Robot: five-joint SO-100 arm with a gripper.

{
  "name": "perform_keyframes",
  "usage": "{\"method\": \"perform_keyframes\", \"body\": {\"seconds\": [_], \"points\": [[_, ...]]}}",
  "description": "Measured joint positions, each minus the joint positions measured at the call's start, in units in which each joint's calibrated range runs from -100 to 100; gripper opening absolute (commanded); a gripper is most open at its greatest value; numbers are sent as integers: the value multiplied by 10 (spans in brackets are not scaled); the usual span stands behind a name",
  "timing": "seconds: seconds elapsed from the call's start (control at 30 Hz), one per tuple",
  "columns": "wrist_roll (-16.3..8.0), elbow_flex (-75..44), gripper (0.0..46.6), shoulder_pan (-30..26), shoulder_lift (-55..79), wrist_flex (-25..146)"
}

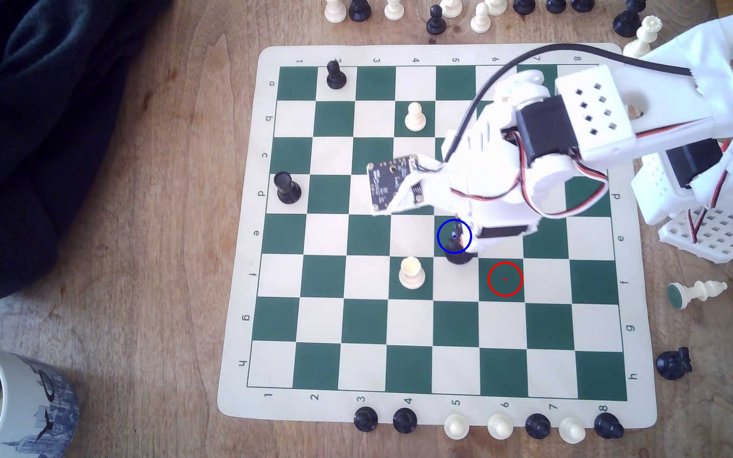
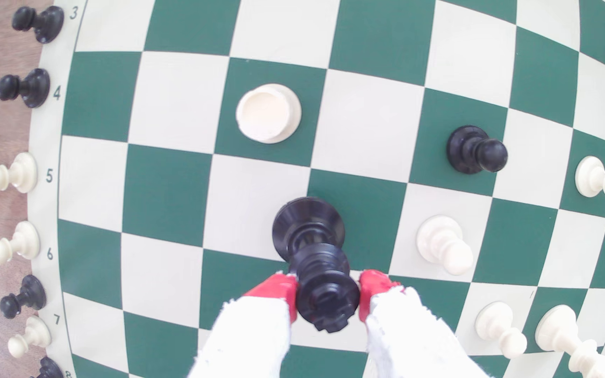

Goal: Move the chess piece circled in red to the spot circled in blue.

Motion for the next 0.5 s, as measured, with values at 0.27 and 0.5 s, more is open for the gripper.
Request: {"method": "perform_keyframes", "body": {"seconds": [0.27,0.5], "points": [[5,0,31,22,31,-18],[13,0,32,32,32,-18]]}}
